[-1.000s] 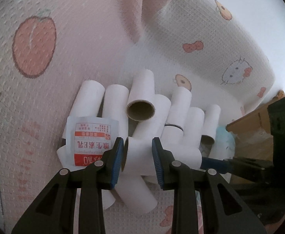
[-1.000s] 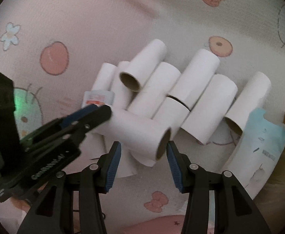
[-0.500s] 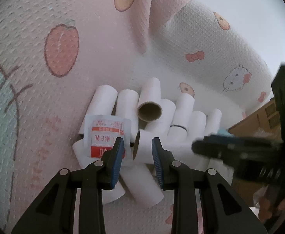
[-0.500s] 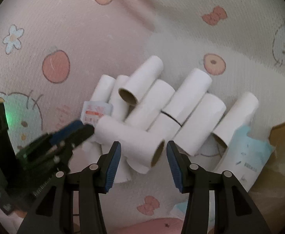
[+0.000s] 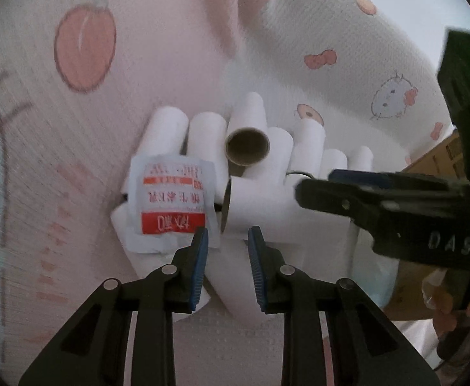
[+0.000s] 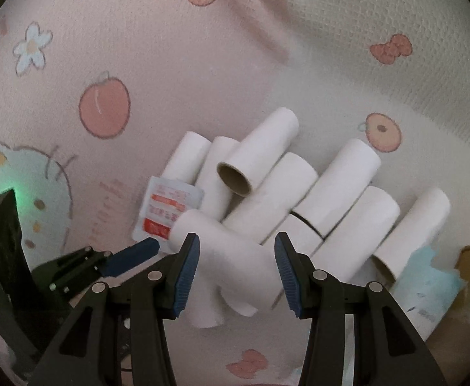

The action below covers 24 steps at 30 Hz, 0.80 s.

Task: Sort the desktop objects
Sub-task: 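Close both grippers on a white tube and lift it upright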

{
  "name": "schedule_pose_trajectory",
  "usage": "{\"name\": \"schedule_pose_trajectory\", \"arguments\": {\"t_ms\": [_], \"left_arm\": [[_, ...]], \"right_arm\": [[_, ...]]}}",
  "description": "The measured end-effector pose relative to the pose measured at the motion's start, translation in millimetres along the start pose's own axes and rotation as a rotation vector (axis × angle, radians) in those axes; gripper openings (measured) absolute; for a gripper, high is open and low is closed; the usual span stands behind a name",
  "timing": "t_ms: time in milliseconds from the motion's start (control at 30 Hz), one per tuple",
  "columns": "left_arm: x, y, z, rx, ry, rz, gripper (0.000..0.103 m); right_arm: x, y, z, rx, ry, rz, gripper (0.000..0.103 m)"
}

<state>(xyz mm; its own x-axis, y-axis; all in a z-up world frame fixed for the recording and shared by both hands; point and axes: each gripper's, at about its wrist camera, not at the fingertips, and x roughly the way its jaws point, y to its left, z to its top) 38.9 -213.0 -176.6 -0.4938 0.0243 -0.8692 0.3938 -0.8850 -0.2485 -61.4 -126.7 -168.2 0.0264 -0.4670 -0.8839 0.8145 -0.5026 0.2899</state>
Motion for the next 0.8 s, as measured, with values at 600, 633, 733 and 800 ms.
{"name": "schedule_pose_trajectory", "arguments": {"t_ms": [600,633,733,800], "left_arm": [[12,12,18,-0.109,0.01,-0.108,0.026],[12,14,19,-0.123,0.012,-0.121,0.026],[15,22,21,-0.198,0.027,-0.206,0.028],[19,27,21,-0.257,0.044,-0.271,0.035]], "right_arm": [[17,5,-8,-0.112,0.07,-0.005,0.045],[18,3,-11,-0.107,0.076,0.005,0.045],[22,0,-14,-0.084,0.095,0.033,0.045],[24,0,-14,-0.08,0.104,0.039,0.045]]}}
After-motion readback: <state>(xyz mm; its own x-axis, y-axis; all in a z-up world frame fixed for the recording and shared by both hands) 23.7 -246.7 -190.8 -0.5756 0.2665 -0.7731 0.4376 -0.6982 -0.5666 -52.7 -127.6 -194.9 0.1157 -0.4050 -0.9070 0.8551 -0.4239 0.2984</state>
